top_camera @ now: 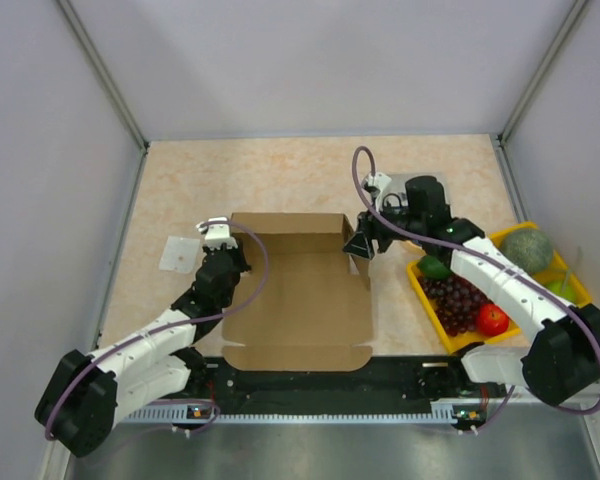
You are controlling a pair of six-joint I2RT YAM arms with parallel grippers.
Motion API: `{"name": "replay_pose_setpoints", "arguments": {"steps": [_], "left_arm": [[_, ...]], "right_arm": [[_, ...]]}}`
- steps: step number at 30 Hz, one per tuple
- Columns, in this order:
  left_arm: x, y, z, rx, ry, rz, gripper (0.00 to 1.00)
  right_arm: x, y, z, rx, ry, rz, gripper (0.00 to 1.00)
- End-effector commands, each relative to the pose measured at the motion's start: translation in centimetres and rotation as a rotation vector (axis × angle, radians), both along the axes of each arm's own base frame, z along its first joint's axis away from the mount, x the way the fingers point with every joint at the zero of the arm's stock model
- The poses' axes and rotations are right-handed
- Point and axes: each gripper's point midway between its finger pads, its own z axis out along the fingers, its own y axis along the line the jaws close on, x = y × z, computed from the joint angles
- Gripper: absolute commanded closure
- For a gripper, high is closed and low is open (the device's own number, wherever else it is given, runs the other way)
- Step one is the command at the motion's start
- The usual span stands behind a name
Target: Fold the paper box
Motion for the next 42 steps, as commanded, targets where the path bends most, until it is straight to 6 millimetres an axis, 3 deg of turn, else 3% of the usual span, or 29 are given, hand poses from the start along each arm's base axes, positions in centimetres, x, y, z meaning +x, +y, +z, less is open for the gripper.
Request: {"name": "replay_pose_setpoints", "arguments": {"steps": [1,3,6,8,9,13,15,19,22,23,24,25,29,34,38,42], "left_arm": [[0.3,-0.2,1.7,-0.033,-0.059,-0.005,1.0],[0.3,-0.4,1.7,-0.036,-0.06,-0.013,1.0],[0.4,-0.5,1.6,-0.034,-0.057,-0.016,1.0],[0.4,-0.5,1.6,-0.029,-0.055,-0.017,1.0],[0.3,-0.5,1.6,-0.028,-0.052,-0.018,1.0],[0.3,-0.4,1.4,-0.033,-0.049,-0.012,1.0],[0.3,-0.4,1.3,-0.034,-0.044,-0.008,1.0],[0.5,0.2,1.5,-0.042,-0.034,0.036,1.0],[0.6,0.3,1.8,-0.052,-0.03,0.053,1.0],[0.7,0.2,1.9,-0.057,-0.03,0.054,1.0],[0.7,0.1,1.9,-0.059,-0.026,0.05,1.0],[0.6,0.1,2.0,-0.067,-0.028,0.048,1.0],[0.4,0.1,1.7,-0.064,-0.025,0.038,1.0],[0.1,0.5,2.1,-0.06,-0.04,0.042,1.0],[-0.1,0.6,2.4,-0.057,-0.051,0.042,1.0],[-0.2,0.6,2.3,-0.057,-0.05,0.039,1.0]], "right_arm": [[-1.2,1.4,2.8,0.101,-0.142,0.142,0.41],[-1.5,1.6,3.2,0.132,-0.131,0.138,0.37],[-3.0,2.7,6.3,0.271,-0.028,0.166,0.33],[-3.7,3.1,7.3,0.309,0.027,0.163,0.32],[-3.7,3.0,7.2,0.299,0.048,0.143,0.32],[-0.2,1.6,5.3,0.191,0.182,-0.155,0.28],[-0.7,1.8,4.4,0.192,0.324,-0.239,0.28],[-1.4,2.7,5.2,0.22,0.414,-0.32,0.28],[-1.2,2.5,5.1,0.196,0.316,-0.311,0.3],[-1.1,2.4,4.9,0.173,0.213,-0.251,0.3],[-0.7,2.2,6.2,0.202,0.085,-0.222,0.3],[-0.5,1.6,4.3,0.164,0.028,-0.221,0.3],[0.1,1.2,2.9,0.07,-0.212,-0.104,0.33],[-0.4,2.0,1.7,0.06,-0.292,0.021,0.41],[-1.4,3.5,3.1,0.139,-0.307,0.12,0.41],[0.2,3.5,2.3,0.143,-0.276,0.028,0.4]]}}
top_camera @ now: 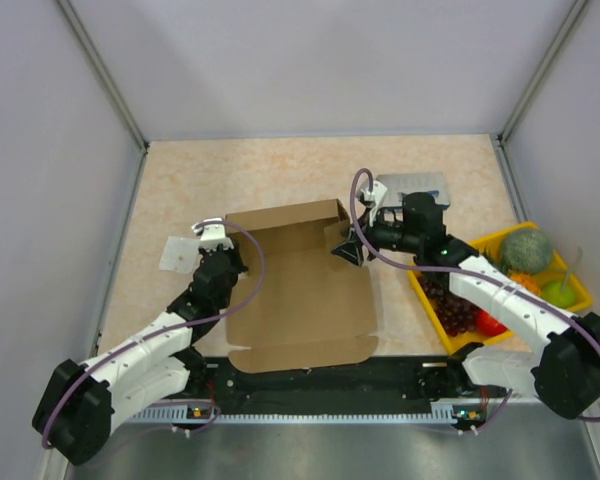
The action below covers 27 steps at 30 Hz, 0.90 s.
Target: Fold the paper box
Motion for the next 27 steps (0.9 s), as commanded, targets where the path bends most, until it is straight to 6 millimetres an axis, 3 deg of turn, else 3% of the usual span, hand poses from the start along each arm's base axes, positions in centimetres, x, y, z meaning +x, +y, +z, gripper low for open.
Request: {"name": "replay_pose_setpoints", "arguments": {"steps": [1,4,5,8,11,14,16,20,25,26,27], "left_arm": [[0.4,-0.3,2.1,-0.048,-0.068,0.001,1.0],[0.4,-0.4,1.8,-0.041,-0.06,-0.002,1.0],[0.3,-0.3,1.7,-0.039,-0.058,-0.002,1.0],[0.2,-0.2,1.6,-0.039,-0.061,0.004,1.0],[0.2,-0.1,1.7,-0.05,-0.063,0.007,1.0],[0.2,-0.4,1.8,-0.072,-0.06,0.004,1.0],[0.3,-0.6,1.8,-0.088,-0.05,0.003,1.0],[0.5,-0.6,1.7,-0.104,-0.031,0.023,1.0],[0.7,-0.1,1.0,-0.089,0.01,0.065,1.0],[0.7,0.0,1.0,-0.082,0.013,0.073,1.0],[0.7,0.1,0.9,-0.072,0.016,0.079,1.0]], "right_arm": [[1.9,0.9,1.3,0.046,-0.081,-0.04,0.42],[3.8,-0.4,0.7,-0.018,-0.115,-0.15,0.46],[4.4,-0.7,0.7,-0.045,-0.134,-0.168,0.56],[5.3,-0.8,0.7,-0.072,-0.116,-0.202,0.71],[5.7,-0.1,0.9,-0.008,-0.087,-0.236,0.71],[4.8,2.1,0.4,0.041,-0.091,-0.215,0.74],[5.1,3.1,-0.7,0.035,-0.087,-0.251,0.74],[5.7,5.4,-0.7,0.067,-0.14,-0.317,0.74],[8.3,4.3,-1.7,0.017,-0.143,-0.514,0.71],[8.0,4.6,-1.4,0.005,-0.136,-0.476,0.71],[6.0,5.5,-2.1,-0.036,-0.09,-0.356,0.7]]}}
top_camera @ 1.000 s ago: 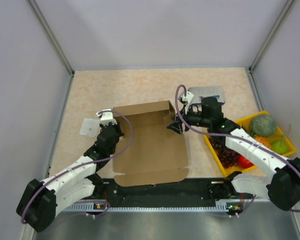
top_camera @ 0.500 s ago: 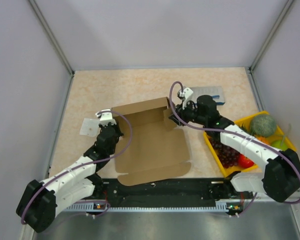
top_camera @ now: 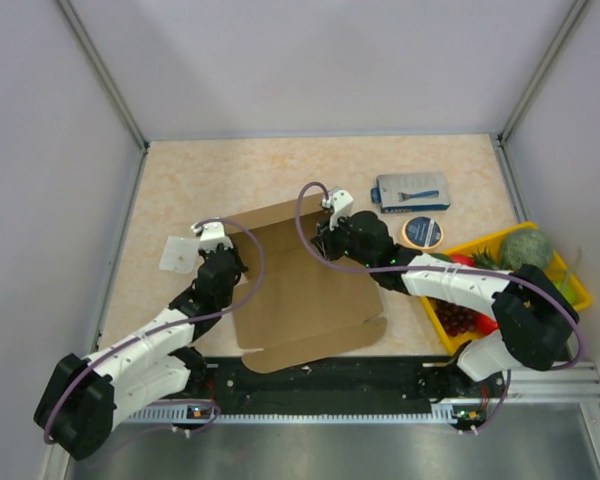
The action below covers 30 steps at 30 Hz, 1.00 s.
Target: Fold the paper box
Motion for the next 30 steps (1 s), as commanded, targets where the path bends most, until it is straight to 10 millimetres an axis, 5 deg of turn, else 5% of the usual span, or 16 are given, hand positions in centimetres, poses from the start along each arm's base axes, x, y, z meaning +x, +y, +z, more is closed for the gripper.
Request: {"name": "replay_pose_setpoints", "arguments": {"steps": [1,5,6,7,10,14,19,20,21,23,26,30], "left_arm": [[0.9,-0.3,2.2,-0.036,-0.041,0.031,1.0],[1.1,-0.6,2.4,-0.025,-0.04,0.014,1.0],[1.1,-0.7,2.2,-0.016,-0.03,0.005,1.0],[1.3,-0.9,2.5,-0.012,-0.031,-0.008,1.0],[1.3,-0.7,2.3,0.005,-0.023,-0.001,1.0],[1.5,-0.8,2.7,0.022,-0.033,-0.016,1.0],[1.5,-1.5,2.7,-0.001,-0.043,-0.059,1.0],[1.5,-1.6,2.6,-0.006,-0.041,-0.061,1.0],[1.5,-1.8,2.5,-0.001,-0.035,-0.072,1.0],[1.6,-1.9,2.5,0.004,-0.034,-0.078,1.0],[1.8,-1.6,2.6,0.013,-0.06,-0.065,1.0],[2.3,-1.3,2.3,0.044,-0.061,-0.052,1.0]], "right_arm": [[-0.3,0.7,3.8,0.008,-0.021,0.072,0.7],[-6.7,-0.3,5.2,0.014,0.096,0.301,0.64],[-9.3,-1.0,8.4,0.086,0.06,0.39,0.62],[-10.4,-1.9,8.6,0.099,0.081,0.388,0.56],[-11.3,-5.4,13.5,0.187,-0.01,0.3,0.41],[-6.9,-11.9,15.7,0.241,-0.023,0.062,0.37],[0.7,-18.2,12.0,0.332,0.075,-0.095,0.38],[1.0,-17.4,10.6,0.376,0.154,0.039,0.39],[1.9,-17.6,11.6,0.387,0.088,0.093,0.39],[3.2,-17.3,9.0,0.335,0.089,0.162,0.36],[3.8,-16.8,8.0,0.322,0.05,0.247,0.35],[4.5,-17.1,3.0,0.253,0.113,0.246,0.39]]}}
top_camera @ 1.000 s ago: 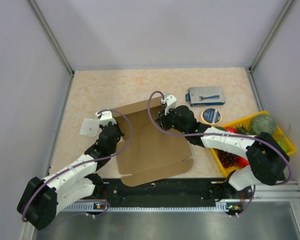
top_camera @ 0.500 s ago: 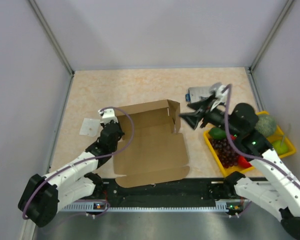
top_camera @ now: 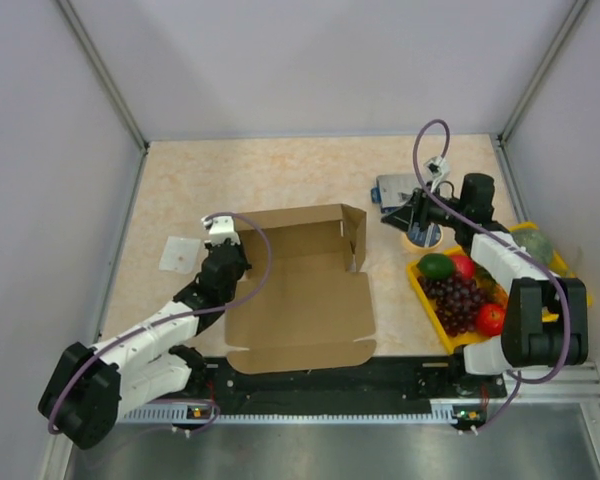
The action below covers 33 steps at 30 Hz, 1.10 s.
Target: Fold the paper box
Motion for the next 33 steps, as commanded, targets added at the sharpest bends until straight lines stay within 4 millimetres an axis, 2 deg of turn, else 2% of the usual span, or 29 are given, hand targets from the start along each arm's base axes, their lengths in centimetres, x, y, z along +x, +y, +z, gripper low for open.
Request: {"name": "replay_pose_setpoints", "arguments": {"steps": [1,3,4,5,7,10,14,22,23,25,26,27,28,29,33], "left_arm": [[1.4,-0.4,2.2,-0.024,-0.088,0.002,1.0],[1.7,-0.5,2.2,-0.024,-0.093,0.004,1.0],[1.8,-0.5,2.3,-0.024,-0.094,0.002,1.0],[1.9,-0.6,2.3,-0.02,-0.094,0.0,1.0],[2.1,-0.6,2.5,-0.015,-0.096,0.002,1.0],[2.2,-0.6,2.8,-0.018,-0.107,0.002,1.0],[2.4,-0.9,2.8,-0.015,-0.105,-0.016,1.0],[2.4,-0.9,3.2,-0.005,-0.118,-0.021,1.0],[2.5,-0.9,3.2,-0.005,-0.121,-0.021,1.0],[2.6,-1.1,3.4,-0.011,-0.124,-0.028,1.0],[2.6,-1.2,3.4,-0.011,-0.123,-0.03,1.0],[2.5,-1.2,3.4,-0.011,-0.12,-0.033,1.0],[2.5,-1.3,3.4,-0.01,-0.117,-0.036,1.0],[2.4,-1.5,3.4,-0.012,-0.115,-0.051,1.0],[2.1,-1.5,3.4,-0.032,-0.114,-0.056,1.0]], "right_arm": [[0.4,1.2,2.2,0.006,-0.262,0.154,0.42],[0.3,2.6,1.6,-0.02,-0.276,0.185,0.44],[0.1,3.0,-0.3,-0.076,-0.26,0.218,0.45],[-0.4,4.0,-0.7,-0.087,-0.247,0.264,0.46],[-0.7,4.6,-1.1,-0.075,-0.25,0.318,0.48],[-1.5,5.2,-1.2,-0.069,-0.272,0.359,0.48],[-2.6,6.4,-0.2,-0.052,-0.319,0.416,0.47],[-4.6,10.3,-0.2,-0.082,-0.327,0.514,0.49],[-4.2,10.6,-0.2,-0.103,-0.334,0.482,0.5],[-4.7,11.8,0.1,-0.123,-0.366,0.456,0.5],[-3.7,11.6,-1.0,-0.188,-0.366,0.358,0.5],[-3.4,11.7,-1.1,-0.221,-0.381,0.312,0.48],[-3.0,11.7,-0.4,-0.236,-0.429,0.264,0.48],[-2.3,11.5,-1.5,-0.302,-0.429,0.158,0.48],[-1.2,11.4,-1.6,-0.389,-0.481,-0.046,0.46]]}}
